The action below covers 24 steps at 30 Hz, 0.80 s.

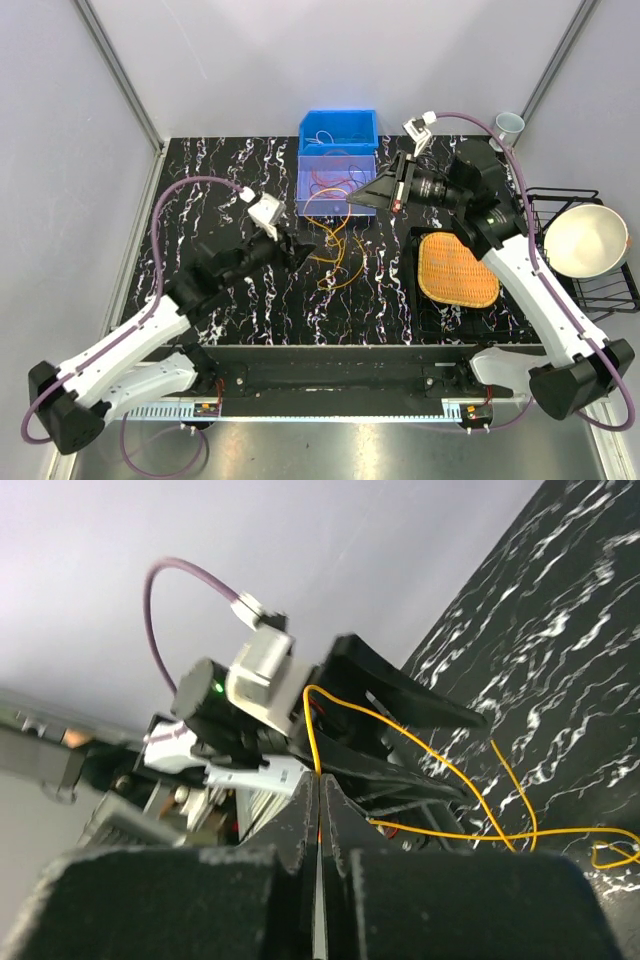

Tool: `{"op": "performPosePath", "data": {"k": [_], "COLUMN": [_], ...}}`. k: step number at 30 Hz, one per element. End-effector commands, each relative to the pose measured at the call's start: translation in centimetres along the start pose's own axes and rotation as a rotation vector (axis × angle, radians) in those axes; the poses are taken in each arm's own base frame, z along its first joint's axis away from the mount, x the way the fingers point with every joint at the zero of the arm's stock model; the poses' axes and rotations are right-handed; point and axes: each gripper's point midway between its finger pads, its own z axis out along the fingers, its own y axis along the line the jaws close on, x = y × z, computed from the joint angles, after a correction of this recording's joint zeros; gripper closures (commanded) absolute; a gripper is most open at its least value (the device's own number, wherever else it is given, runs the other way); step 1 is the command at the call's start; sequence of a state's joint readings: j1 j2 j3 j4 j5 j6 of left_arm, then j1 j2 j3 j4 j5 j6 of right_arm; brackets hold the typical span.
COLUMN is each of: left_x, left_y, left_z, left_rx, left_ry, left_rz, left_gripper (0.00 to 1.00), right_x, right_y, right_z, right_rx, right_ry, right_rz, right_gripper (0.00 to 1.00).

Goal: Untangle the cables

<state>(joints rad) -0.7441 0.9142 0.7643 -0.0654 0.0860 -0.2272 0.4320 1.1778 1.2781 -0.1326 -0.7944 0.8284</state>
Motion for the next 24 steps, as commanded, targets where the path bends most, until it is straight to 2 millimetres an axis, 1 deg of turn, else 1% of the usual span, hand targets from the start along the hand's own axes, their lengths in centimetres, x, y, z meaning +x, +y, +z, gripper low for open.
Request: {"op": "performPosePath", "data": {"k": [1, 2, 3, 4, 5, 6, 7, 8, 9, 10, 11, 12, 13, 14, 15, 16, 17, 19, 20, 22, 23, 24], "left_x": [-6.3, -7.4, -8.1, -8.3, -9.0, -9.5, -9.3, -9.4, -9.4, -9.2, -8.9, -8.3, -8.1, -7.5, -6.7, -6.5, -5.8, -5.5, -4.7, -4.5, -3.8, -3.7], "left_y": [-2.3, -2.5, -2.4, -2.3, -2.2, -2.0, -1.9, -1.9, -2.0, -2.3, -3.0, -3.4, -3.8, -4.6, -4.8, -5.2, -6.0, -6.9, -6.8, -6.7, -6.5, -6.6], "left_z": [-3.8, -5.4, -6.2, -7.0, -8.3, -8.9, -9.3, -9.9, -10.1, -10.1, -10.0, -9.6, -9.4, -8.8, -8.2, -7.6, -7.3, -6.8, -6.3, -5.4, -4.9, -4.6], "left_rx": [0.079, 0.076, 0.066, 0.056, 0.040, 0.026, 0.017, 0.019, 0.024, 0.041, 0.087, 0.112, 0.142, 0.189, 0.211, 0.235, 0.288, 0.346, 0.351, 0.356, 0.355, 0.360], "left_ry": [-0.195, -0.239, -0.266, -0.276, -0.312, -0.327, -0.321, -0.331, -0.333, -0.327, -0.316, -0.302, -0.299, -0.273, -0.250, -0.241, -0.218, -0.215, -0.198, -0.209, -0.198, -0.197], "left_rz": [0.097, 0.091, 0.085, 0.087, 0.094, 0.111, 0.118, 0.130, 0.148, 0.157, 0.166, 0.160, 0.158, 0.155, 0.138, 0.130, 0.117, 0.112, 0.104, 0.110, 0.110, 0.111], "left_gripper": [0.39, 0.39, 0.39, 0.39, 0.39, 0.39, 0.39, 0.37, 0.36, 0.35, 0.34, 0.34, 0.34, 0.33, 0.33, 0.34, 0.34, 0.34, 0.34, 0.34, 0.34, 0.34], "right_x": [1.0, 1.0, 1.1, 1.1, 1.2, 1.7, 1.7, 1.7, 1.8, 1.5, 1.6, 1.7, 1.5, 1.8, 1.7, 1.6, 1.4, 1.3, 1.3, 1.4, 1.5, 1.6], "right_y": [3.8, 3.9, 4.1, 4.7, 5.0, 5.6, 6.1, 6.4, 7.0, 7.5, 8.0, 8.6, 9.1, 9.3, 9.5, 9.5, 9.2, 9.1, 9.1, 9.4, 9.5, 9.5], "right_z": [-0.7, -0.8, -0.9, -0.9, -1.1, -1.4, -1.5, -1.7, -1.9, -2.0, -2.2, -2.4, -2.5, -2.7, -2.8, -2.7, -2.5, -2.3, -2.4, -2.5, -2.7, -2.7], "right_rx": [-0.163, -0.167, -0.182, -0.214, -0.237, -0.272, -0.293, -0.306, -0.336, -0.367, -0.389, -0.408, -0.457, -0.476, -0.482, -0.480, -0.473, -0.472, -0.473, -0.487, -0.493, -0.494], "right_ry": [0.120, 0.120, 0.131, 0.135, 0.147, 0.181, 0.190, 0.199, 0.212, 0.203, 0.210, 0.225, 0.211, 0.224, 0.225, 0.223, 0.217, 0.219, 0.219, 0.222, 0.227, 0.233], "right_rz": [-0.103, -0.111, -0.121, -0.146, -0.154, -0.164, -0.186, -0.195, -0.207, -0.237, -0.244, -0.205, -0.253, -0.247, -0.231, -0.227, -0.218, -0.207, -0.205, -0.207, -0.208, -0.191], "right_gripper": [1.00, 1.00, 1.00, 1.00, 1.00, 1.00, 1.00, 1.00, 1.00, 1.00, 1.00, 1.00, 1.00, 1.00, 1.00, 1.00, 1.00, 1.00, 1.00, 1.00, 1.00, 1.00]}}
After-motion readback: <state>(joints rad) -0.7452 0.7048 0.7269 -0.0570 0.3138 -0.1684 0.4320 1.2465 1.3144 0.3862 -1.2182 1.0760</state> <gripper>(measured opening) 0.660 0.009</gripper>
